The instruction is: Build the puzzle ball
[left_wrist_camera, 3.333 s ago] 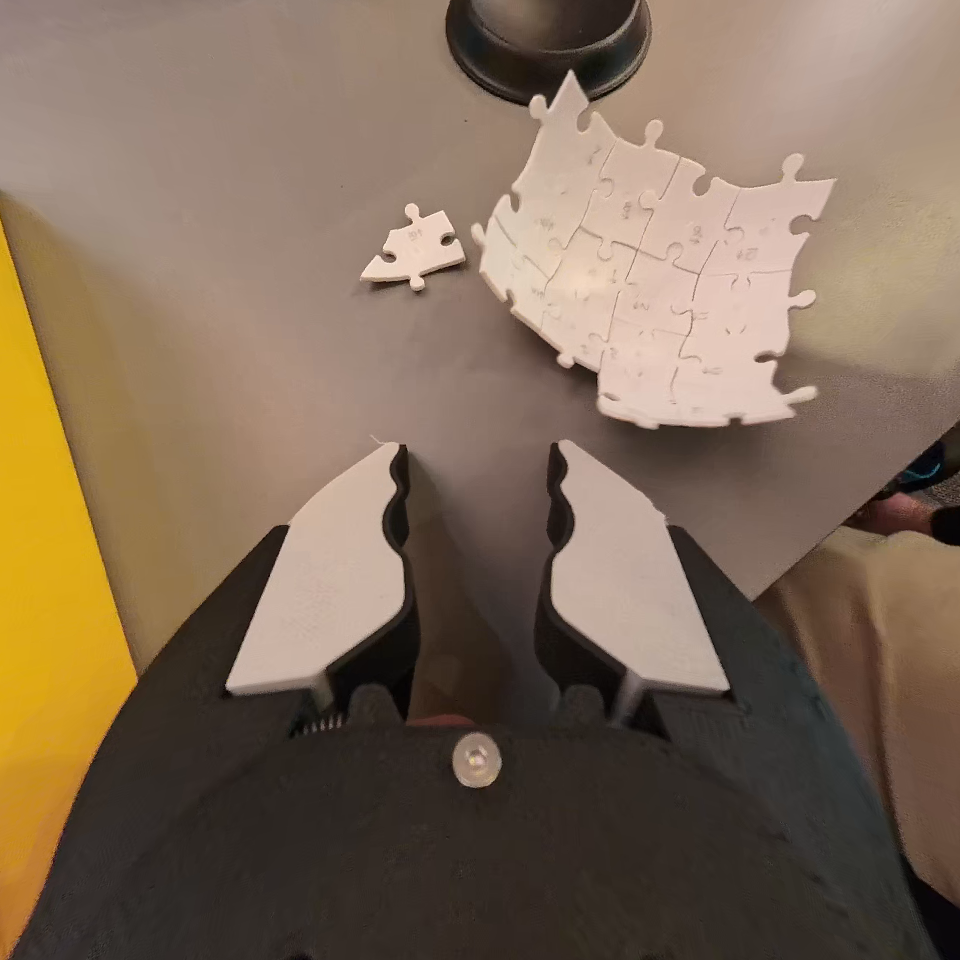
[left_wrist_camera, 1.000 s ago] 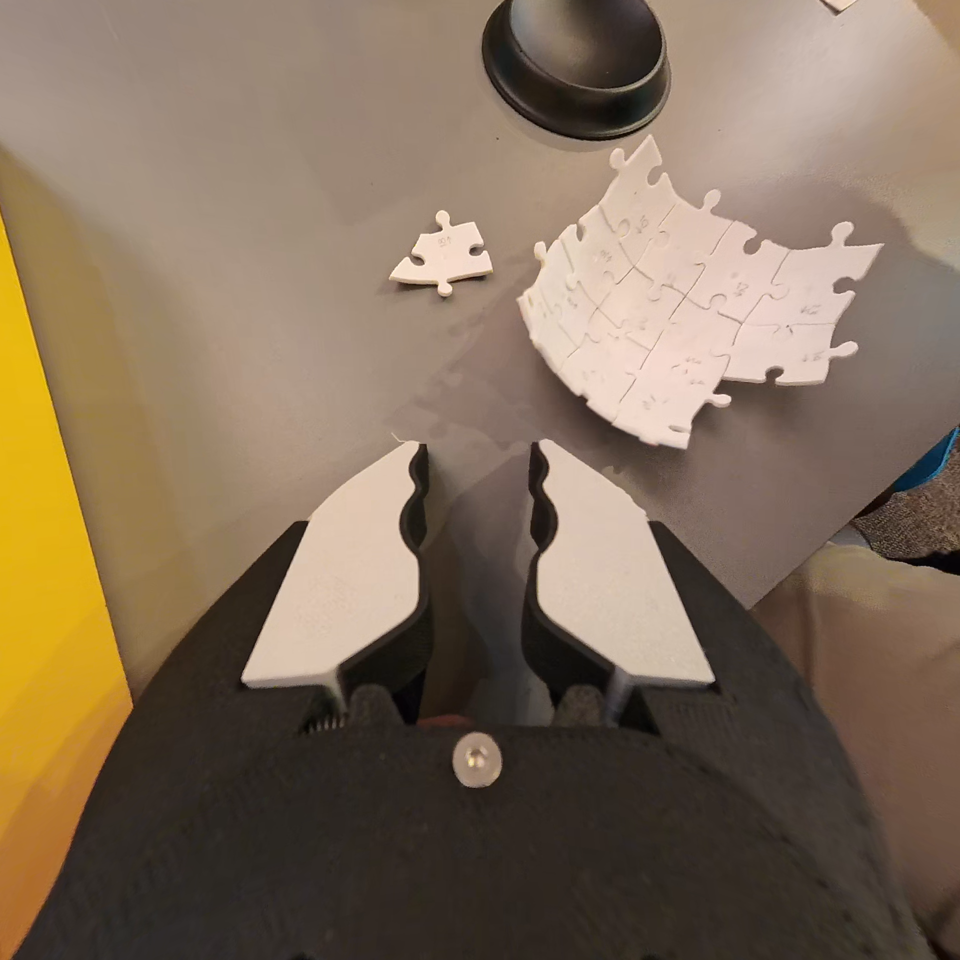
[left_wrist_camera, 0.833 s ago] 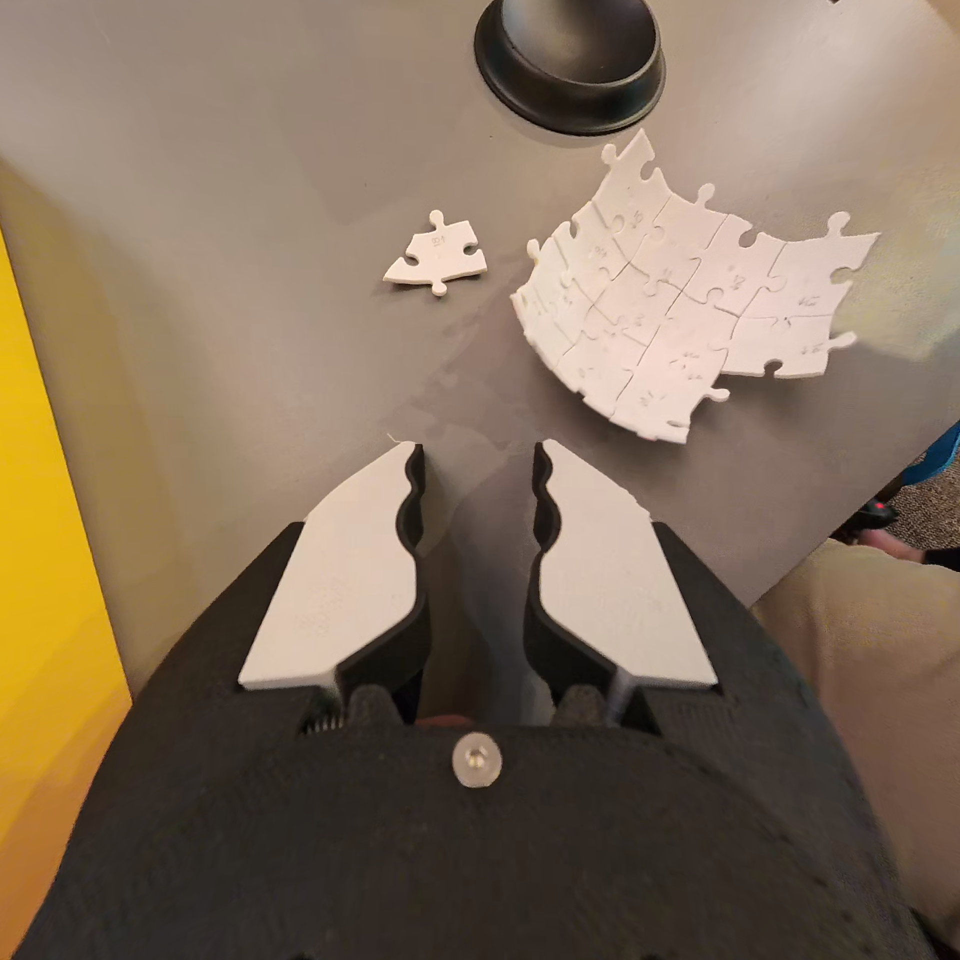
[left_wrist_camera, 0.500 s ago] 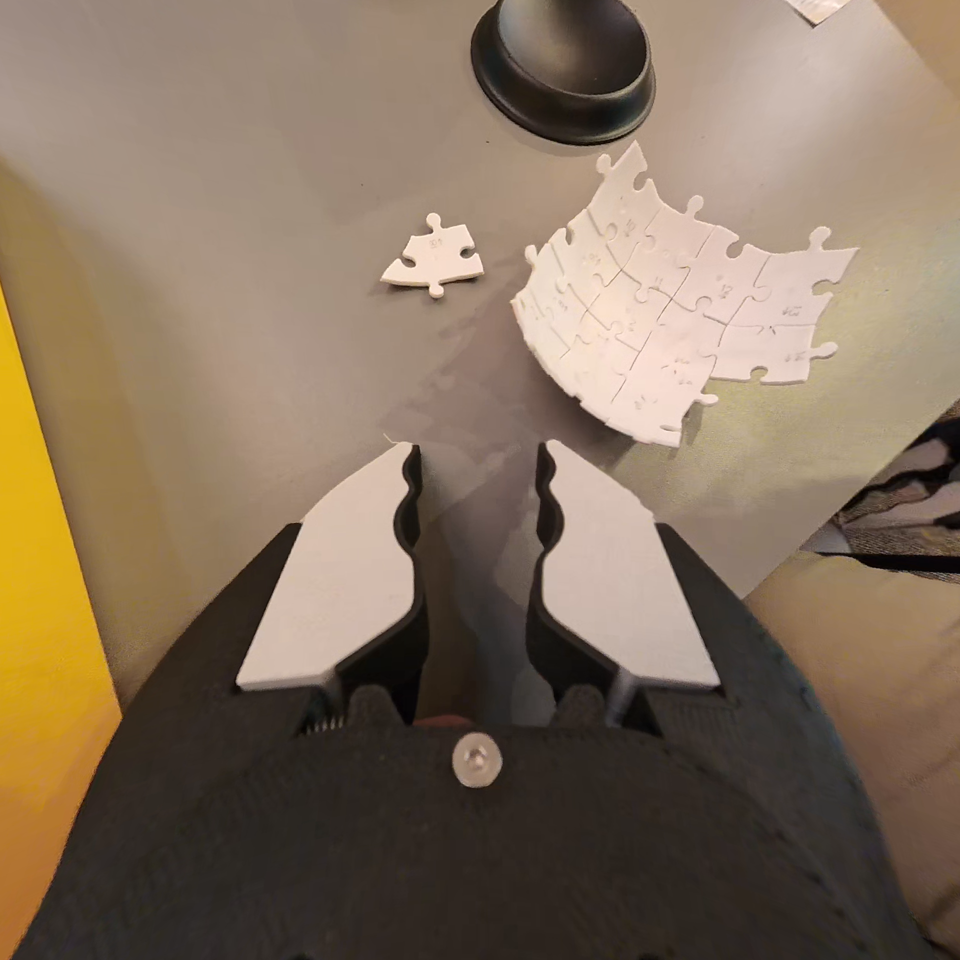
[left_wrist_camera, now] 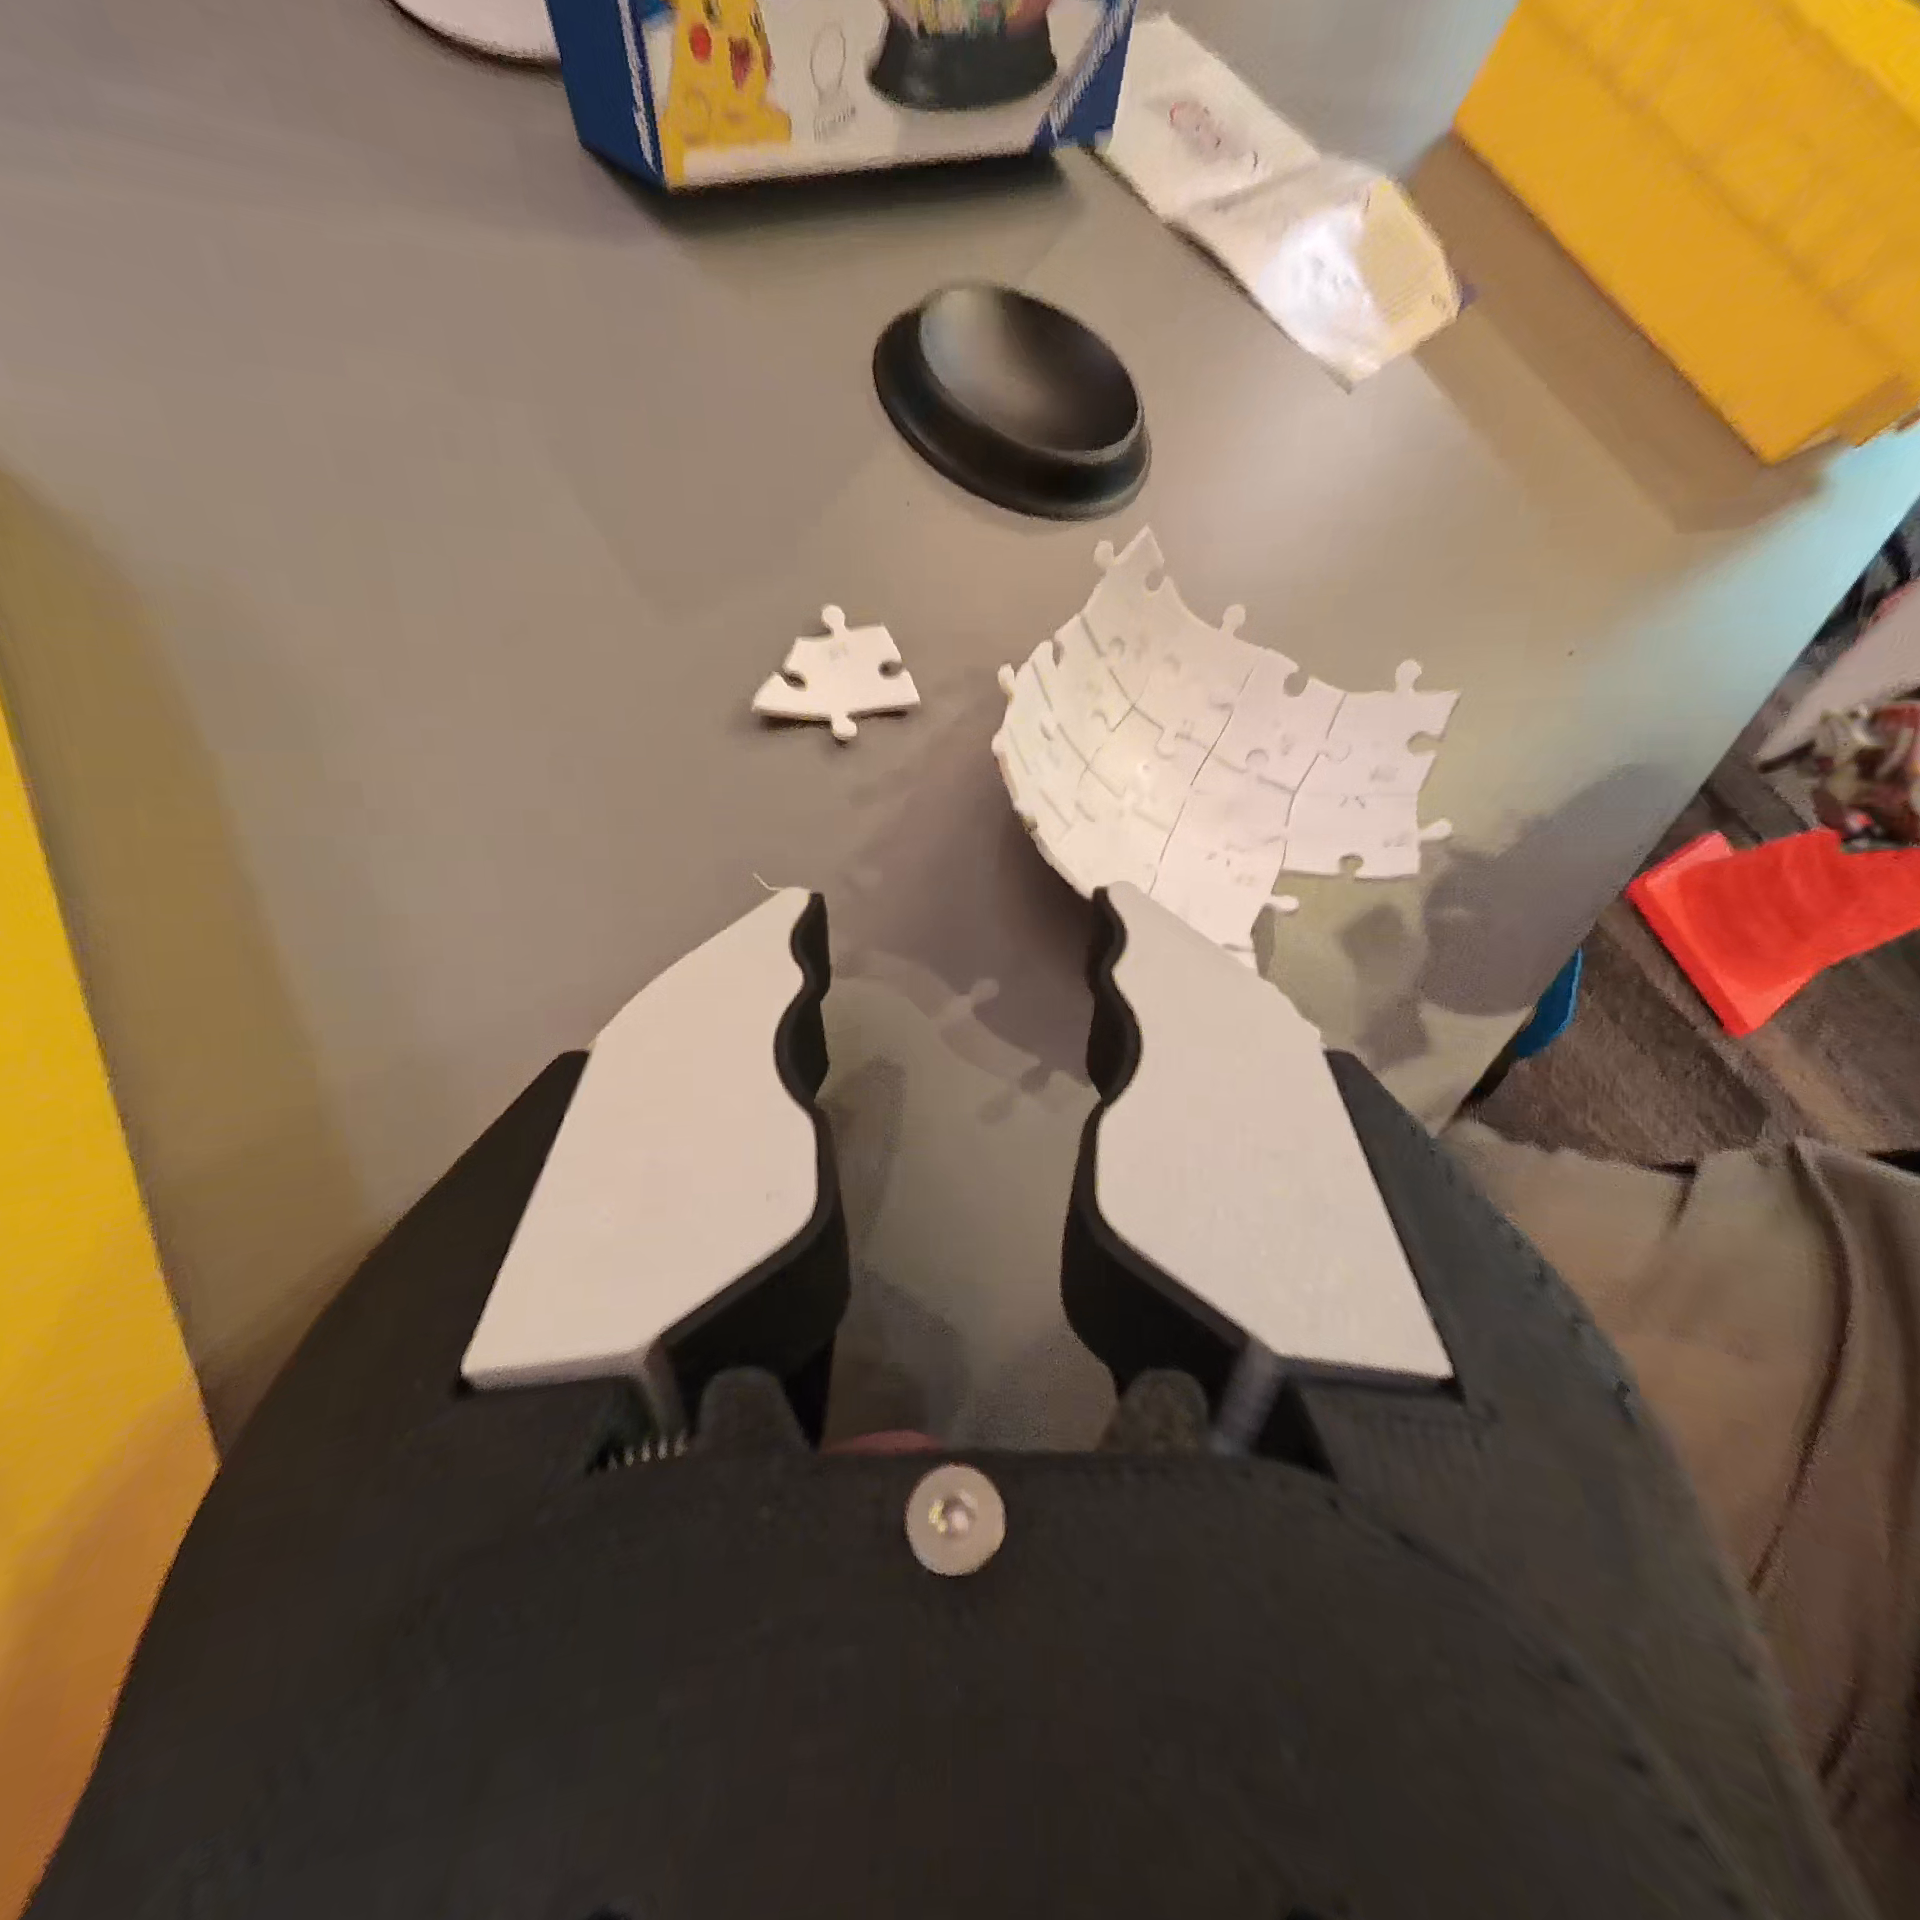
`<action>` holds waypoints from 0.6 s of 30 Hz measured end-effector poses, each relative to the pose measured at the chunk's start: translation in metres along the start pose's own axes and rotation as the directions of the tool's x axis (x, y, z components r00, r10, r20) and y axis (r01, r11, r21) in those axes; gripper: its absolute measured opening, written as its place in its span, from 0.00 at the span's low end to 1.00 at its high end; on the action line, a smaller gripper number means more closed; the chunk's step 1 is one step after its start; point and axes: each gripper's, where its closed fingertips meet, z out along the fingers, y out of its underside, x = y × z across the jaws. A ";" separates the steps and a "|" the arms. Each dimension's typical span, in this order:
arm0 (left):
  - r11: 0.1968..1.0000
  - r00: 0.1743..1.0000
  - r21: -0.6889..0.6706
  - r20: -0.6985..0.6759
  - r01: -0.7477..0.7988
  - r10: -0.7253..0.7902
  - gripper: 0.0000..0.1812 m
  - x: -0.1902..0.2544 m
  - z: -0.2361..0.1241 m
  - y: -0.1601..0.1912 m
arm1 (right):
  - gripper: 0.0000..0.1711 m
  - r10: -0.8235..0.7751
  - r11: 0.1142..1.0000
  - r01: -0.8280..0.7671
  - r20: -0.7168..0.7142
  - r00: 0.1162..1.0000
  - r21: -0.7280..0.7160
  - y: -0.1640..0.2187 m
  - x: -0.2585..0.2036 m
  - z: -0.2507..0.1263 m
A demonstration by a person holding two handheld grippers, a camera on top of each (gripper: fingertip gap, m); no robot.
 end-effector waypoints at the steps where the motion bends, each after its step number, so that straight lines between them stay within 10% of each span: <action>1: 0.999 1.000 -0.042 0.002 -0.006 0.006 0.27 0.002 0.005 0.005 | 0.11 0.018 1.000 -0.018 -0.002 1.000 -0.011 -0.004 0.005 0.007; 18: 0.996 0.996 -0.055 0.052 -0.064 0.067 0.40 0.030 0.016 0.008 | 0.11 0.150 0.967 -0.157 -0.051 0.987 -0.202 0.019 0.031 0.030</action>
